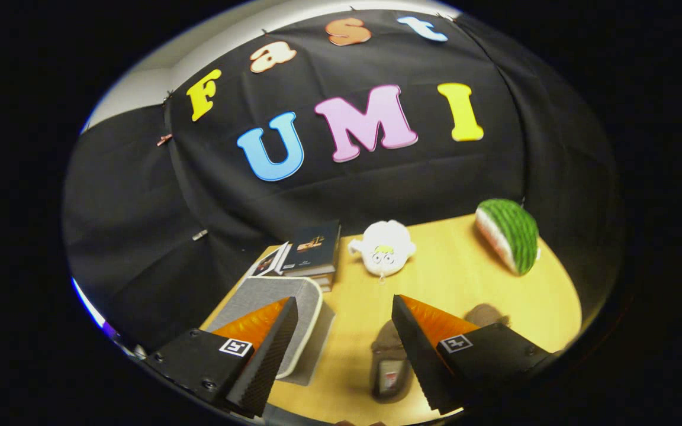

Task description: Open the storage box then place both shoes into the box .Put the left shoe in first, then the right shoe, with the right side of both shoes facing outward in a uniform manner.

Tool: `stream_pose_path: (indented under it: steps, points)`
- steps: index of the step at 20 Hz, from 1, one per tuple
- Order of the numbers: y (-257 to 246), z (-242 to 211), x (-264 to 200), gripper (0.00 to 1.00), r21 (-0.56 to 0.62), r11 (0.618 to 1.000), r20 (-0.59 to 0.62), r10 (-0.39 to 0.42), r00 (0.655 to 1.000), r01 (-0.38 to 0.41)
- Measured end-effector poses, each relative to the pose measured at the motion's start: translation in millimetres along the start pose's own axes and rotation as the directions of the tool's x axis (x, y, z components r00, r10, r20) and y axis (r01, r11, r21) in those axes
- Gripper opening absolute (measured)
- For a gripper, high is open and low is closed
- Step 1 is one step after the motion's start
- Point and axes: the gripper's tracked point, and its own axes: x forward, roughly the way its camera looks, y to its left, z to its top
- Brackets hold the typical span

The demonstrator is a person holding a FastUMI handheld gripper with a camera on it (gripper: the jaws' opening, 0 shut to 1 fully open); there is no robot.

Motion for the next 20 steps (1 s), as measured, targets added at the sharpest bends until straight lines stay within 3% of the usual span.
stream_pose_path:
  steps: [2,5,10,13,15,20]
  points:
    - [6.6,-32.3,13.0,0.99,0.163,0.986,-0.128,0.061,0.99,-0.039]
    - [14.3,-73.0,31.9,0.98,0.369,0.928,-0.24,0.147,0.96,-0.05]
    - [29.1,-114.4,47.2,0.98,0.454,0.888,-0.327,0.247,0.912,-0.078]
    - [46.0,-123.1,51.1,0.98,0.54,0.835,-0.337,0.326,0.883,-0.102]
    - [48.9,-134.7,59.3,0.98,0.559,0.822,-0.34,0.344,0.875,-0.106]
    - [61.4,-150.5,70.0,0.96,0.672,0.738,-0.366,0.409,0.836,-0.067]
